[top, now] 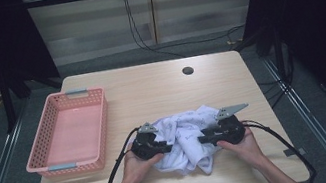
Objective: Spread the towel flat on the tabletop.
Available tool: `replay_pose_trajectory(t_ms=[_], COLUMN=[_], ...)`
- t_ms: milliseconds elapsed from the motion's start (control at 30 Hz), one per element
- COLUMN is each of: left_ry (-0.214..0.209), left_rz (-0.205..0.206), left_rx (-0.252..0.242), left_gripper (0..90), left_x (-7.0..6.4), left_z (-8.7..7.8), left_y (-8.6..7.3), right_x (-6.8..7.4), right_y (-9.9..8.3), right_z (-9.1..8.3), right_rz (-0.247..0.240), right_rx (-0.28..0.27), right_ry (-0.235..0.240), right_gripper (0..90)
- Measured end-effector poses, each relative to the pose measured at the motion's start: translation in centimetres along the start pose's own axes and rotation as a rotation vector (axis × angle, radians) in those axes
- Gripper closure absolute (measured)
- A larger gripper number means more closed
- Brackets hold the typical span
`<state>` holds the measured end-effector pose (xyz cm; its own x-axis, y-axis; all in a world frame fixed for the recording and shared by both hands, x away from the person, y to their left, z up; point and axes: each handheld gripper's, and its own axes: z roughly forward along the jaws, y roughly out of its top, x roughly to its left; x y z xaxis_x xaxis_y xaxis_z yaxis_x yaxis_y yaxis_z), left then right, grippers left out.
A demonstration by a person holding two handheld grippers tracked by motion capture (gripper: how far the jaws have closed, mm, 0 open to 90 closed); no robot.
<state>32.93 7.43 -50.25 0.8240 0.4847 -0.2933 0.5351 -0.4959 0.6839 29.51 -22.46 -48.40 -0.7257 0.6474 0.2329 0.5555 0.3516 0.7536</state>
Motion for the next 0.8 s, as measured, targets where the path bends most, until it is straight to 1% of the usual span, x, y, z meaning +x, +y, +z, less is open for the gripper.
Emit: replay_pose_trajectory(t_ms=[33,67,100,167,200,233,267,300,333,400,433,500,533,600,633,667,700,733,767,800], left_ry=[0.003,-0.003,-0.022,-0.038,-0.046,-0.061,-0.075,-0.079,-0.073,-0.070,-0.085,-0.089,-0.100,-0.068,-0.059,-0.034,-0.016,-0.015,-0.011,-0.001], left_rz=[0.000,-0.018,-0.035,-0.047,-0.054,-0.059,-0.064,-0.073,-0.058,-0.051,-0.049,-0.052,-0.056,-0.054,-0.052,-0.060,-0.077,-0.094,-0.122,-0.144], left_rx=[-0.001,-0.003,-0.021,-0.052,-0.076,-0.114,-0.150,-0.181,-0.194,-0.226,-0.243,-0.284,-0.301,-0.288,-0.268,-0.244,-0.222,-0.212,-0.217,-0.208], left_gripper=[84.6,85.9,86.2,86.5,86.5,86.5,86.6,86.7,86.7,86.7,86.7,86.7,86.7,86.7,86.6,86.6,86.6,86.6,86.4,86.3], left_x=[0.1,0.2,0.3,0.5,0.5,0.5,0.4,0.2,0.1,-0.3,-0.5,-0.7,-0.8,-0.9,-0.8,-0.5,-0.2,0.3,0.8,1.2], left_z=[-0.1,-0.3,-0.6,-1.9,-2.9,-4.1,-5.3,-6.5,-7.7,-9.6,-10.5,-12.0,-12.6,-12.9,-12.7,-12.4,-12.1,-11.9,-11.7,-11.6], left_y=[0.0,-0.1,-0.1,0.0,0.2,0.3,0.3,0.4,0.3,0.1,-0.1,-0.5,-0.7,-1.1,-1.3,-1.7,-2.1,-2.6,-3.1,-3.5], right_x=[0.0,-0.1,-0.2,-0.6,-0.9,-1.4,-1.9,-2.5,-3.0,-3.6,-3.9,-4.7,-5.2,-6.4,-6.9,-7.5,-8.2,-8.9,-9.6,-10.1], right_y=[0.1,0.2,0.4,1.0,1.3,1.7,2.2,2.6,3.1,4.3,4.9,6.1,6.7,7.7,8.2,8.6,8.8,8.9,8.9,8.8], right_z=[-0.2,-0.4,-0.8,-2.0,-2.7,-3.5,-4.3,-5.1,-6.0,-7.5,-8.2,-9.3,-9.7,-10.3,-10.4,-10.4,-10.3,-10.3,-10.3,-10.1], right_rz=[0.001,0.003,0.008,0.017,0.023,0.036,0.057,0.073,0.085,0.077,0.071,0.058,0.061,0.064,0.062,0.068,0.079,0.085,0.102,0.109], right_rx=[-0.007,-0.020,-0.038,-0.080,-0.098,-0.110,-0.130,-0.158,-0.180,-0.217,-0.229,-0.243,-0.251,-0.264,-0.263,-0.265,-0.268,-0.273,-0.279,-0.275], right_ry=[0.004,0.009,0.012,0.005,-0.006,-0.028,-0.055,-0.068,-0.074,-0.101,-0.112,-0.142,-0.163,-0.193,-0.229,-0.259,-0.278,-0.300,-0.311,-0.331], right_gripper=[77.5,82.6,84.1,85.8,86.1,86.4,86.6,86.9,87.1,87.3,87.4,87.4,87.5,87.5,87.6,87.6,87.6,87.5,87.7,88.2])
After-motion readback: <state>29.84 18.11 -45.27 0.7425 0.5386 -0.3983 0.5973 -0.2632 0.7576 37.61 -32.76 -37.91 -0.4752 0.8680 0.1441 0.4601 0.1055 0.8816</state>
